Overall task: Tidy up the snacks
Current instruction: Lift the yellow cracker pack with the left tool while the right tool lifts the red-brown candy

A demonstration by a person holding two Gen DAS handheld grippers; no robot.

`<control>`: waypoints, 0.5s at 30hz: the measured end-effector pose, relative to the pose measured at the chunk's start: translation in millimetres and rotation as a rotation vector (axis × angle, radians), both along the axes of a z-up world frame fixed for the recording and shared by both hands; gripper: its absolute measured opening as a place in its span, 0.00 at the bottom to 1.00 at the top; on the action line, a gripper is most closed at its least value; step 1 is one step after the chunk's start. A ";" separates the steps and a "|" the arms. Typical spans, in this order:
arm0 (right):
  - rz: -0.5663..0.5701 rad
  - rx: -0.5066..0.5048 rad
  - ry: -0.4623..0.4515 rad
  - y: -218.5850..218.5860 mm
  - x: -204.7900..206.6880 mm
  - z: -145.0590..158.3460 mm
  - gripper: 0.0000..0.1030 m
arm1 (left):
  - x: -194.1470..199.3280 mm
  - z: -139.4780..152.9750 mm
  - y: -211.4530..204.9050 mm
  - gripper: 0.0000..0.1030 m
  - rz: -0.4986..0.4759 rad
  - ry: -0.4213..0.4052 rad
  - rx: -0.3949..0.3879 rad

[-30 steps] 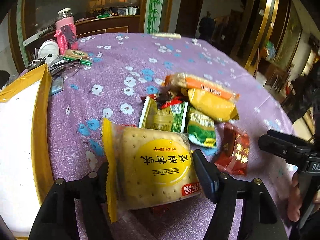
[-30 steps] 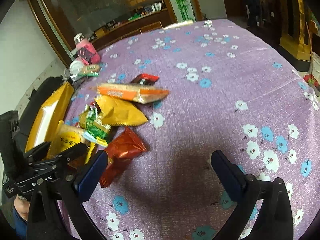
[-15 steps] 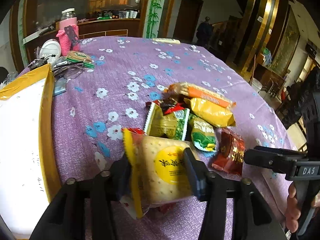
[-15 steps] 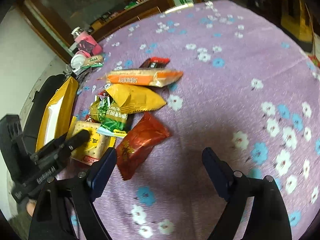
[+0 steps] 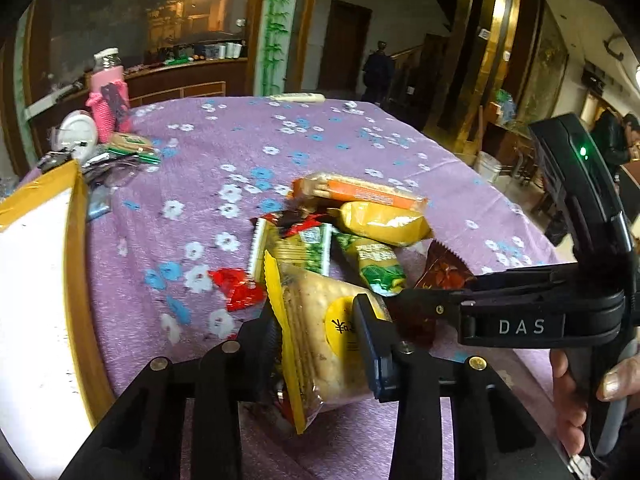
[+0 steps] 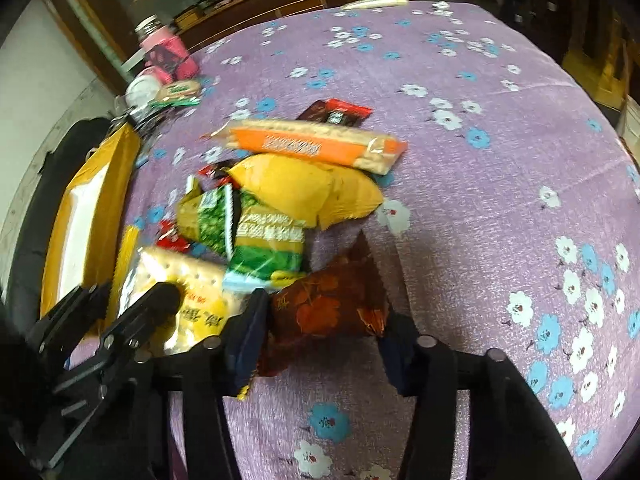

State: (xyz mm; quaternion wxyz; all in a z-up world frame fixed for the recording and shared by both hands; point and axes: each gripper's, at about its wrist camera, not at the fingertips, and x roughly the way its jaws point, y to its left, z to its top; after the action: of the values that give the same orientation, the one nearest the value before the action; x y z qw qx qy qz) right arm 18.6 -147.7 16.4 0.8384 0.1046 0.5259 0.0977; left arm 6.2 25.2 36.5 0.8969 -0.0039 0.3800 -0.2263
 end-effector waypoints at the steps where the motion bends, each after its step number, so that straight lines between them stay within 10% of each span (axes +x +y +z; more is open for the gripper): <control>1: 0.009 0.012 0.001 -3.6 -1.6 0.0 0.37 | -0.4 -0.1 -1.6 0.36 -0.021 0.009 -0.012; 7: -0.022 0.055 0.023 -45.9 -14.4 0.8 0.35 | -15.7 0.6 -25.0 0.37 -0.186 0.011 0.011; 15: -0.058 0.071 0.045 -88.7 -39.6 4.4 0.41 | -34.9 1.6 -28.1 0.70 -0.209 0.019 0.112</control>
State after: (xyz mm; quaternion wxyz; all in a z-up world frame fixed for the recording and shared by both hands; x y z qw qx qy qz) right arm -21.0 -236.3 20.7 0.8246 0.1515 0.5376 0.0898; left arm -28.6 -2.9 38.0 0.8635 0.0839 0.3989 -0.2970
